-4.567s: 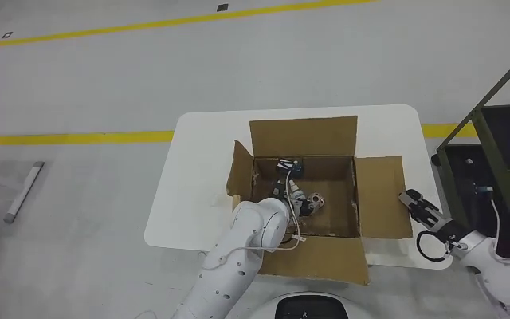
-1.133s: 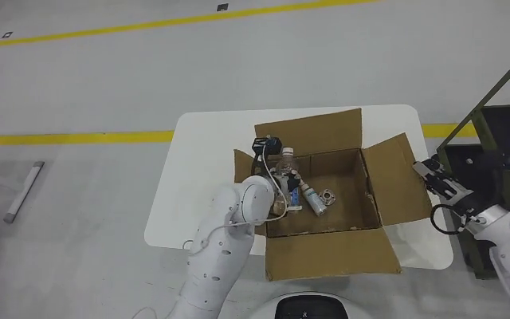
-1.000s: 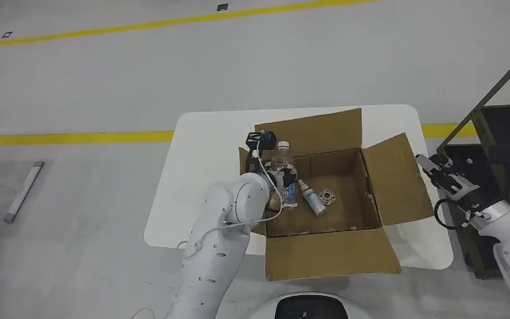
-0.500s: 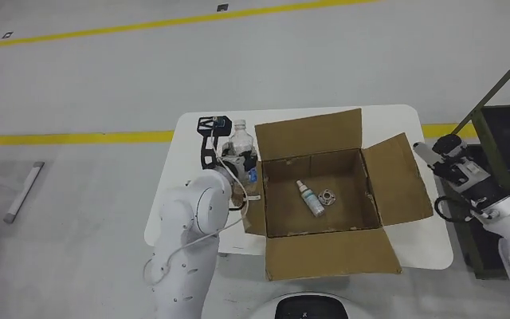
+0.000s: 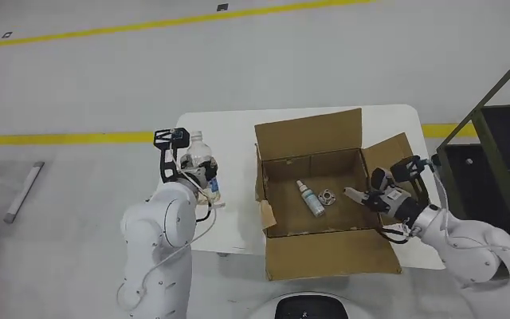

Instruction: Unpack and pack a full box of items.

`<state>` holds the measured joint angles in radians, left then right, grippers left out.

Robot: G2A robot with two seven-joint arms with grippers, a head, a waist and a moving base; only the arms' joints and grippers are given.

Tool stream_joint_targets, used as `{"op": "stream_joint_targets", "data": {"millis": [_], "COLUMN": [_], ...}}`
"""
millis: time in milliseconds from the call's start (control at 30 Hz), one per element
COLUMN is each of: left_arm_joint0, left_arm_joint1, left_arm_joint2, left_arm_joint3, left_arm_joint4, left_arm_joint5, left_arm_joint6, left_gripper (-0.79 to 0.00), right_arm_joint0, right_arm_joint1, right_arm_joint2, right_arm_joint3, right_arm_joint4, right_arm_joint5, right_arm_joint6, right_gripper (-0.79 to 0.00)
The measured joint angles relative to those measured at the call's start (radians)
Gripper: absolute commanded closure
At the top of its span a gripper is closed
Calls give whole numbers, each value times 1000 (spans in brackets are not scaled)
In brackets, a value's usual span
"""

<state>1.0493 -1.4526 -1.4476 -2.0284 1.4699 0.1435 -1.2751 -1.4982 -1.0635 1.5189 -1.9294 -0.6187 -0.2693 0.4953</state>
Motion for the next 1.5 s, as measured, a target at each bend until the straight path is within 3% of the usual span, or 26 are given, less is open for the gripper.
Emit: {"op": "stream_joint_targets", "data": {"millis": [167, 533, 933, 1500], "left_arm_joint0": [33, 85, 84, 84], "left_arm_joint1": [3, -4, -4, -4], "left_arm_joint2": [-6, 91, 93, 93], "left_arm_joint3": [43, 199, 200, 200], "left_arm_joint4": [34, 33, 30, 30], "left_arm_joint5": [14, 29, 31, 31], "left_arm_joint6": [-9, -12, -11, -11], "left_gripper": [0, 0, 0, 0], "right_arm_joint0": [0, 0, 102, 105], "right_arm_joint1": [0, -1, -3, -4], "right_arm_joint2": [1, -5, -140, -142], "right_arm_joint3": [0, -6, -44, -43], "right_arm_joint4": [1, -1, -207, -208], "right_arm_joint5": [0, 1, 113, 118], "right_arm_joint6": [0, -10, 184, 184], "right_gripper": [-785, -785, -785, -785]}}
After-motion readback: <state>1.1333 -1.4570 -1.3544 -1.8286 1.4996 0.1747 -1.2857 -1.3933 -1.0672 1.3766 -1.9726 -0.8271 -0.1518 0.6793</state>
